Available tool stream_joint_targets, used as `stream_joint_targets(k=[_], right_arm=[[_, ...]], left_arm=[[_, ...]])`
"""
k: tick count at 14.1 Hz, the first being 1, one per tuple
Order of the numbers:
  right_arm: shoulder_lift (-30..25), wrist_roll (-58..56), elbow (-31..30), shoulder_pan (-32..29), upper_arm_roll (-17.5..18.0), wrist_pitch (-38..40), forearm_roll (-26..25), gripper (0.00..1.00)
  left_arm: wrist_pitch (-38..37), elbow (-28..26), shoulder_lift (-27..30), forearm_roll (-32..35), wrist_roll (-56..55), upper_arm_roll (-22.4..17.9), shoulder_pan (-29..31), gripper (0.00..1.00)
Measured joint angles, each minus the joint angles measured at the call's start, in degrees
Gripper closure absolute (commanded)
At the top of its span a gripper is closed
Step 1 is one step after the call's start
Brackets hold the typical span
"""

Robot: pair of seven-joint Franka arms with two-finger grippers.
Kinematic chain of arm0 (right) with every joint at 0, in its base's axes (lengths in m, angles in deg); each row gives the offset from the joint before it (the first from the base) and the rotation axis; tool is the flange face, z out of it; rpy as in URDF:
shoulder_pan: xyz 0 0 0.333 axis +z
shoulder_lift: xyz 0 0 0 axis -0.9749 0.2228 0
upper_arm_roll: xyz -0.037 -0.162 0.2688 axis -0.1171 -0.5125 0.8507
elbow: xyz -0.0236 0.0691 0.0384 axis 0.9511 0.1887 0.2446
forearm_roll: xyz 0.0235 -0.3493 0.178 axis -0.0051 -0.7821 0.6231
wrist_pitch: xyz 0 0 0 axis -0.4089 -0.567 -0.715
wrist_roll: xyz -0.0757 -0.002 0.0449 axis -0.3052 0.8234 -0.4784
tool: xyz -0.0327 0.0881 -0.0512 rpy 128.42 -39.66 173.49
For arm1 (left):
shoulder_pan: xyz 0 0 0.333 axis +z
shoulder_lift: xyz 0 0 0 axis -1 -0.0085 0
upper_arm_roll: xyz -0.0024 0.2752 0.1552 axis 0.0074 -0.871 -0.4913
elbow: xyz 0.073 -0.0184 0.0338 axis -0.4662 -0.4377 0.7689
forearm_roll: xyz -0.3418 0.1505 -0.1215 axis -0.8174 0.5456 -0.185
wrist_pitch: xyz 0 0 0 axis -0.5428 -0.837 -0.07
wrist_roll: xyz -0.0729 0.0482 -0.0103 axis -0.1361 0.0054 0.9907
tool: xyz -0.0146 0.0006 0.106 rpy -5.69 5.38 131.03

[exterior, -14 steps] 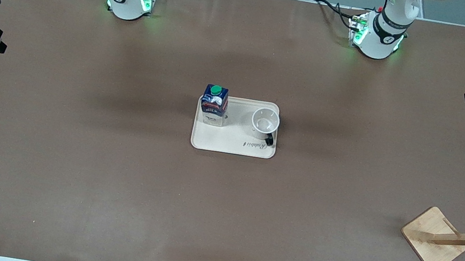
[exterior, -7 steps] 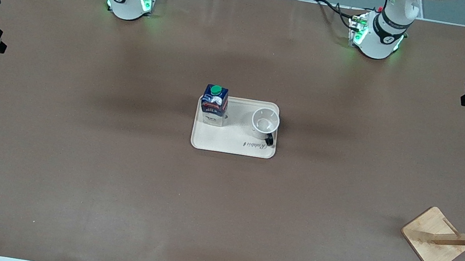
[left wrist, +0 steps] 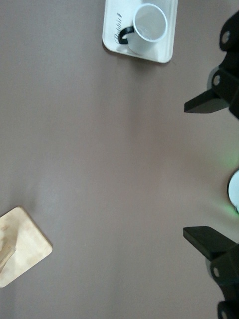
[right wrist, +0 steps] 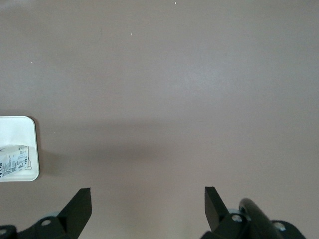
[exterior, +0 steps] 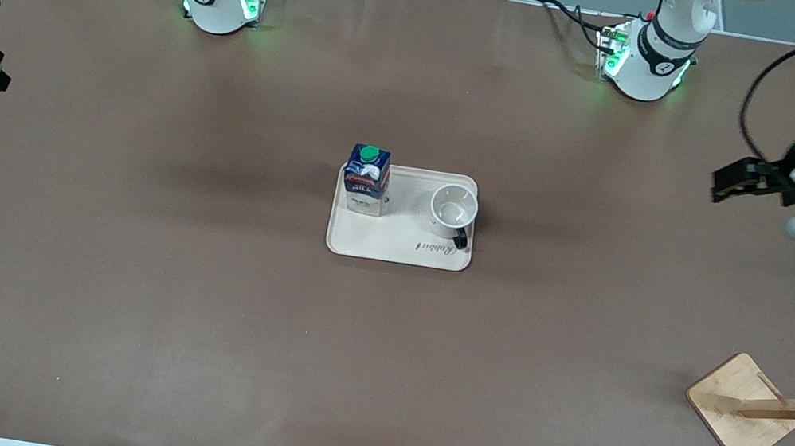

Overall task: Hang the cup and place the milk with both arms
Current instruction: 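Move the left gripper over the white mug on the tray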

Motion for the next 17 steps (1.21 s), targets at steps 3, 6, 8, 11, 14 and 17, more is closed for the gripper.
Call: stream_joint_targets(k=[3, 6, 8, 11, 14, 17], right_arm=[[0.0, 0.0, 0.0, 0.0, 0.0, 0.0, 0.0, 0.00], [0.0, 0.0, 0.0, -0.1, 0.0, 0.0, 0.0, 0.00], [0.1, 0.0, 0.0, -0.1, -0.1, 0.0, 0.0, 0.00], [0.3, 0.0, 0.0, -0.2, -0.1, 0.0, 0.0, 0.00], [0.4, 0.0, 0.0, -0.2, -0.1, 0.0, 0.0, 0.00], [1.5, 0.0, -0.1, -0.3, -0.1, -0.5, 0.0, 0.00]], left_arm=[[4.2, -4.1, 0.1, 0.2, -5.6, 5.1, -0.3, 0.00], [10.0, -9.1, 0.2, 0.2, -11.3, 8.8, -0.3, 0.00], [14.0, -12.9, 0.2, 0.2, -15.2, 11.9, -0.4, 0.00], [19.4, -18.0, 0.0, 0.2, -20.7, 14.9, -0.4, 0.00], [26.3, -22.2, -2.0, 0.2, -28.5, 18.8, -0.5, 0.01], [33.3, -25.1, -5.3, 0.2, -35.9, 21.6, -0.8, 0.06]])
